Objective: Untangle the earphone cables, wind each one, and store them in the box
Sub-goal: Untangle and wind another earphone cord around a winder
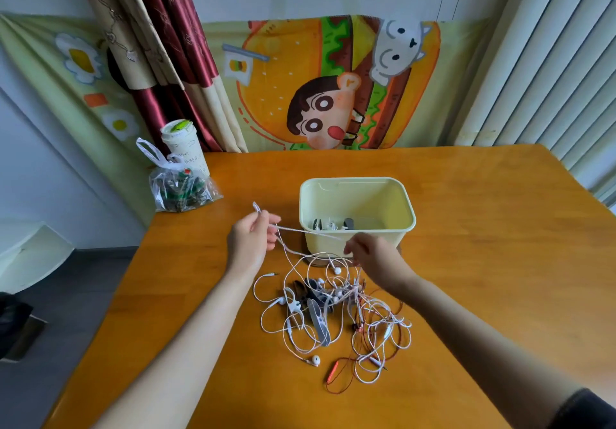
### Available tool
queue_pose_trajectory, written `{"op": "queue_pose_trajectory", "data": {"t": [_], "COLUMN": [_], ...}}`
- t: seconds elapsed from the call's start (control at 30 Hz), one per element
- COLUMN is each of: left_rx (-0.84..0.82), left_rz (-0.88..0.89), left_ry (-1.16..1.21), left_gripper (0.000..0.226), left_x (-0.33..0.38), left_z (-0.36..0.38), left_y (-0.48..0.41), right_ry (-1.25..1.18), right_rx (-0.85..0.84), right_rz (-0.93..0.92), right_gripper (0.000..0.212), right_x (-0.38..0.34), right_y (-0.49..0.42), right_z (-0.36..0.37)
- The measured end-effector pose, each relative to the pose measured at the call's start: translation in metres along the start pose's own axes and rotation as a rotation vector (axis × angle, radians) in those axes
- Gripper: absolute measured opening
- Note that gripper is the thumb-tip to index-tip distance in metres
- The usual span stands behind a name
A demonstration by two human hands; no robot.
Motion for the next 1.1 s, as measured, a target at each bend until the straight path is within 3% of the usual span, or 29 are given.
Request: {"op": "queue_pose_trajectory", "data": {"t": [0.1,0.17,0.2,0.27,0.33,0.43,0.53,0.63,0.83,0.93,1.1], "left_rx": [-0.133,-0.124,-0.071,-0.026,-0.136,-0.259,-0.176,-0.064,0.137,0.105,-0.112], "left_rz": [-0.190,-0.216,-0.151,0.071,0.248,0.382,0.418,0.378,0.111,-0.006,-0.035], "left_ry": [-0.556,-0.846,-0.854,-0.611,-0.344,-0.335,-0.365,-0.345,-0.323,-0.382,-0.365], "left_gripper": [0.045,0.046,0.039,0.023,0.022,0.021,0.024,0.029,0.032,0.033,0.029], "left_x": [-0.032,-0.039,-0.035,-0.015,0.009,0.031,0.034,0.029,-0.002,-0.025,-0.022], "left_z": [0.005,0.009,0.012,0.021,0.033,0.046,0.041,0.029,-0.009,-0.013,0.008], "left_y": [-0.005,-0.001,0.002,0.014,0.029,0.043,0.040,0.028,-0.008,-0.013,0.002], "right_ry": [0.035,0.072,0.084,0.106,0.124,0.115,0.059,0.050,0.105,0.109,0.160], "right_rx": [0.124,0.125,0.106,0.051,0.014,0.025,0.008,-0.061,-0.227,-0.109,0.147], "right_rz": [-0.074,-0.142,-0.171,-0.216,-0.251,-0.289,-0.286,-0.196,0.079,0.091,-0.134], "right_gripper": [0.022,0.021,0.021,0.020,0.019,0.018,0.018,0.016,0.025,0.022,0.016], "right_x": [-0.013,-0.026,-0.031,-0.041,-0.048,-0.055,-0.054,-0.038,0.029,0.033,-0.009], "right_y": [-0.010,-0.015,-0.017,-0.020,-0.021,-0.022,-0.019,-0.014,0.000,-0.002,-0.020], "right_z": [-0.017,-0.023,-0.024,-0.025,-0.024,-0.024,-0.028,-0.029,-0.017,-0.023,-0.047]}}
Point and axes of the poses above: each hand's wrist, its own y-axis away from the middle knuckle, its own z-axis out of the palm, x = y × z, the point moved 3 cm from there along -y, towards the middle knuckle, and after that the axes turned 15 degrees about -z, right-handed, at the moved point
